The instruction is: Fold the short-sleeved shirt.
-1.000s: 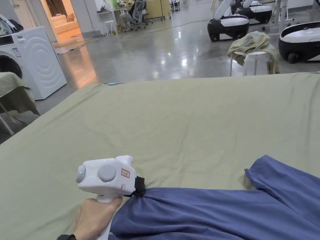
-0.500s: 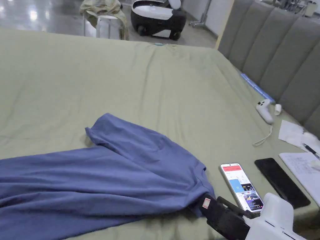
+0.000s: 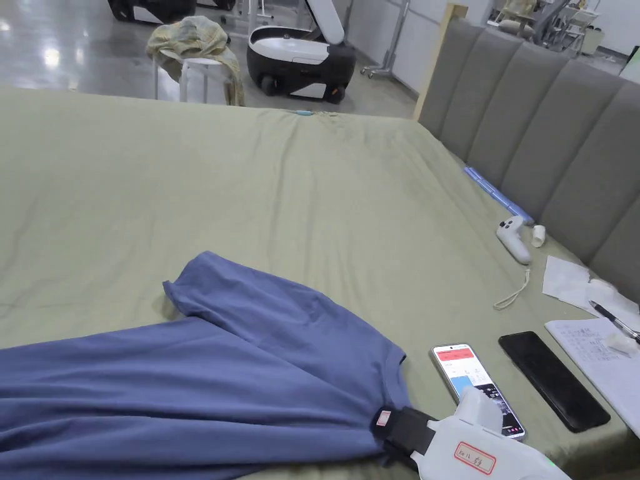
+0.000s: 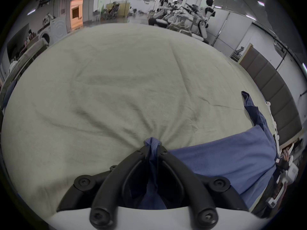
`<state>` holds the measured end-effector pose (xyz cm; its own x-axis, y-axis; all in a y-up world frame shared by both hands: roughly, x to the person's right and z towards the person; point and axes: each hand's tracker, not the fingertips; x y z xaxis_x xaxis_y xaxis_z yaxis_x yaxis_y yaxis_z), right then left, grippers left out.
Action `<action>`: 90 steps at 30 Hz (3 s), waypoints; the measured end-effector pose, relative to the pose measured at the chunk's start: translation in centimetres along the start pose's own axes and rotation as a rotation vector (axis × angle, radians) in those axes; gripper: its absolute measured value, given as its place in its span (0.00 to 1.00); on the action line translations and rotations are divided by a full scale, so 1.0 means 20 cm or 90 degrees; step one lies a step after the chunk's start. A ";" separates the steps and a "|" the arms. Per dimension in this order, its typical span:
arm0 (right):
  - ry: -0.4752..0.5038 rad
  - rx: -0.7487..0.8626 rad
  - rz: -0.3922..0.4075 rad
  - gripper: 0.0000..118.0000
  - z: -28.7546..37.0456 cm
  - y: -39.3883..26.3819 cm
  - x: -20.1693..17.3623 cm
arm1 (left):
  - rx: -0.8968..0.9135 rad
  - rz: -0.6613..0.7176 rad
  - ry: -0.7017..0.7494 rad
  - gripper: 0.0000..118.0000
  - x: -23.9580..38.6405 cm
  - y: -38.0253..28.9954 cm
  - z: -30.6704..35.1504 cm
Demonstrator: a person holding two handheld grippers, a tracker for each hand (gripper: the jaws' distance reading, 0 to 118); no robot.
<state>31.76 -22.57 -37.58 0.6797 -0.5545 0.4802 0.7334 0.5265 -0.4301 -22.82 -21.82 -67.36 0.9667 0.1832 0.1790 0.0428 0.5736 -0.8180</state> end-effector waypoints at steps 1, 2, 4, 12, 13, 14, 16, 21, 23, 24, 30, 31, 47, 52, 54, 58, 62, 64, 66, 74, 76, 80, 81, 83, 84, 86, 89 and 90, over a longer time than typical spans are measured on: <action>0.003 0.010 0.011 0.08 0.03 -0.01 -0.01 | 0.021 -0.015 -0.002 0.07 0.01 -0.02 0.03; -0.001 0.028 0.043 0.07 0.07 -0.02 -0.03 | 0.046 -0.019 -0.006 0.07 0.01 -0.03 0.07; 0.032 0.049 0.089 0.07 0.16 -0.02 -0.09 | 0.118 -0.005 -0.031 0.06 0.00 -0.04 0.20; 0.141 0.171 0.323 0.07 0.41 0.33 -0.61 | 0.357 0.006 -0.108 0.06 0.05 0.22 0.98; 0.158 0.185 0.339 0.07 0.43 0.39 -0.67 | 0.379 0.013 -0.105 0.06 0.04 0.26 1.06; 0.165 0.204 0.351 0.07 0.45 0.46 -0.74 | 0.403 0.020 -0.102 0.06 0.04 0.31 1.14; 0.183 0.240 0.366 0.07 0.49 0.59 -0.87 | 0.446 0.019 -0.096 0.06 0.03 0.38 1.29; 0.203 0.285 0.421 0.07 0.55 0.89 -1.19 | 0.517 0.009 -0.067 0.06 0.07 0.58 1.56; 0.206 0.298 0.428 0.07 0.54 1.02 -1.29 | 0.537 0.006 -0.052 0.06 0.10 0.66 1.62; 0.210 0.308 0.429 0.07 0.54 1.08 -1.36 | 0.543 0.007 -0.048 0.06 0.11 0.72 1.63; 0.193 0.374 0.467 0.07 0.51 1.39 -1.69 | 0.585 0.005 -0.009 0.06 0.14 1.00 1.68; 0.183 0.382 0.475 0.07 0.50 1.42 -1.74 | 0.587 0.008 -0.004 0.06 0.15 1.04 1.68; 0.069 0.353 0.503 0.07 0.02 1.58 -1.97 | 0.519 -0.003 0.023 0.06 0.13 1.22 1.24; 0.076 0.242 0.451 0.07 -0.27 1.33 -1.58 | 0.429 0.063 -0.032 0.06 0.01 0.85 0.91; 0.078 0.165 0.447 0.07 -0.34 1.18 -1.37 | 0.397 0.080 -0.066 0.06 -0.04 0.62 0.83; 0.069 0.128 0.432 0.07 -0.23 0.83 -0.99 | 0.335 0.111 -0.112 0.06 -0.14 0.13 0.77; 0.038 0.112 0.377 0.07 -0.03 0.47 -0.64 | 0.287 0.153 -0.120 0.06 -0.19 -0.36 0.79; 0.011 0.072 0.377 0.07 0.04 0.32 -0.51 | 0.269 0.168 -0.107 0.06 -0.20 -0.55 0.82; -0.001 0.040 0.356 0.07 0.12 0.19 -0.38 | 0.238 0.157 -0.109 0.06 -0.21 -0.69 0.85; -0.024 -0.010 0.295 0.11 0.10 0.08 -0.11 | 0.210 0.126 -0.097 0.07 -0.17 -0.89 0.86; -0.037 -0.007 0.299 0.43 0.07 0.13 -0.05 | 0.235 0.084 -0.081 0.12 -0.13 -0.89 0.89; -0.030 0.021 0.291 0.57 0.17 0.16 -0.07 | 0.385 0.032 -0.018 0.47 -0.01 -0.87 1.08; -0.029 0.043 0.303 0.57 0.22 0.16 -0.09 | 0.426 0.039 -0.017 0.48 0.03 -0.86 1.15; -0.018 0.101 0.334 0.57 0.31 0.17 -0.14 | 0.486 0.041 -0.023 0.49 0.08 -0.83 1.27; -0.007 0.137 0.355 0.57 0.36 0.17 -0.18 | 0.512 0.039 -0.006 0.49 0.12 -0.81 1.33; 0.016 0.203 0.403 0.57 0.44 0.15 -0.25 | 0.539 0.010 0.030 0.49 0.21 -0.79 1.42; 0.045 0.279 0.472 0.57 0.61 0.02 -0.53 | 0.538 -0.048 0.060 0.49 0.34 -0.76 1.49; 0.058 0.293 0.487 0.57 0.63 0.00 -0.57 | 0.534 -0.069 0.064 0.49 0.38 -0.77 1.51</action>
<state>23.75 -8.13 -33.37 0.9929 0.0153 0.1180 0.0147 0.9684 -0.2490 -23.68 -5.11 -36.95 0.9875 0.0439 0.1514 -0.0263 0.9929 -0.1162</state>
